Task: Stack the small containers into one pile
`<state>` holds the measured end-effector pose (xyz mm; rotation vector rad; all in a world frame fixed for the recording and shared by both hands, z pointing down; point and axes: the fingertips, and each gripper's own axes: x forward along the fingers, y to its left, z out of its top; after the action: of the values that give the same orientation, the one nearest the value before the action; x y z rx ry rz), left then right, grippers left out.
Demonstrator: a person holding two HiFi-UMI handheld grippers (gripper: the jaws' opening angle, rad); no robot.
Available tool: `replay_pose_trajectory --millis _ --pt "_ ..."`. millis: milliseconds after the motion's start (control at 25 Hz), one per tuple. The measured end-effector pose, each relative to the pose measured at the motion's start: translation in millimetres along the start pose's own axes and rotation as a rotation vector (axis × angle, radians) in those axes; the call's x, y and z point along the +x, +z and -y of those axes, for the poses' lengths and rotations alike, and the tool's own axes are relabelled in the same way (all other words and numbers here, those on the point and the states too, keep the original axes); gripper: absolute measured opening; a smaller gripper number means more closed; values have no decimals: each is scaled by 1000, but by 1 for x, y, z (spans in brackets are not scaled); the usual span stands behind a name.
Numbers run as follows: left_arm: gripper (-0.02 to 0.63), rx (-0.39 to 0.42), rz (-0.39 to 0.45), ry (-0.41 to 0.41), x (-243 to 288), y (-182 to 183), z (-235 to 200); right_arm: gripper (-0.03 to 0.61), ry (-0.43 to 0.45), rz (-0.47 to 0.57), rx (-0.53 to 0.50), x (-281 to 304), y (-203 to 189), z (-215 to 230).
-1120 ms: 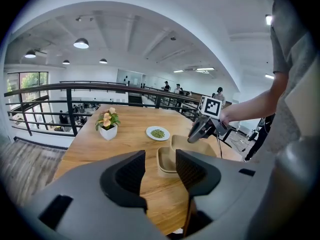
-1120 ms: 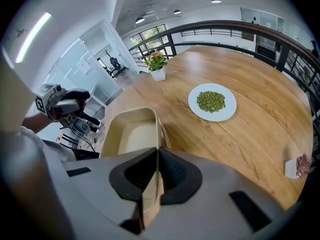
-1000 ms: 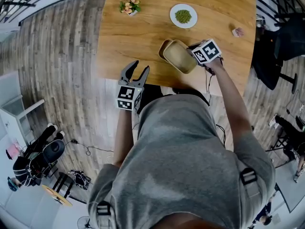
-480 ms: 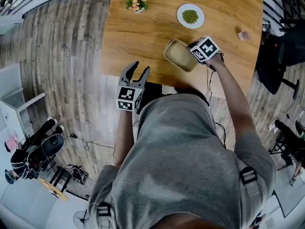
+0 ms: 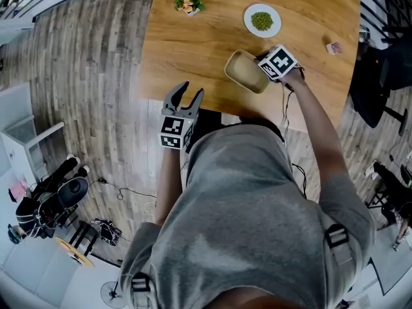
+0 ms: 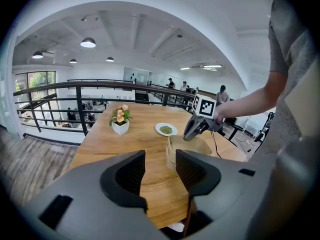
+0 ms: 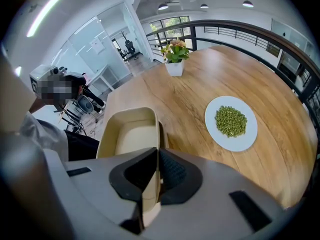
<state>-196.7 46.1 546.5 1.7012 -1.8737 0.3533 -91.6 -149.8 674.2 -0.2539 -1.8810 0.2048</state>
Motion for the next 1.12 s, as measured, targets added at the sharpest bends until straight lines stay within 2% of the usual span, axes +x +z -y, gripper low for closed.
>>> replay_pose_trajectory --millis 240,520,600,720,840,960,1120 --pt "202 16 -5 -5 1 4 -2 20 -37 -28 -42 2 -1 7" --pt "202 30 -13 -19 0 7 -6 28 -52 -28 -28 10 -6 9" --pt "202 36 -13 -24 0 8 -7 54 -68 -17 -19 11 -7 13" --pt "202 47 -25 -28 0 9 -11 132 -68 18 17 12 -8 17" --pt "202 64 -33 -35 0 12 -16 160 -52 58 54 11 -7 17" --pt "202 87 2 -39 1 18 -20 166 -52 92 67 8 -6 13" --pt "202 101 -12 -70 2 23 -18 172 -55 153 87 1 -5 6"
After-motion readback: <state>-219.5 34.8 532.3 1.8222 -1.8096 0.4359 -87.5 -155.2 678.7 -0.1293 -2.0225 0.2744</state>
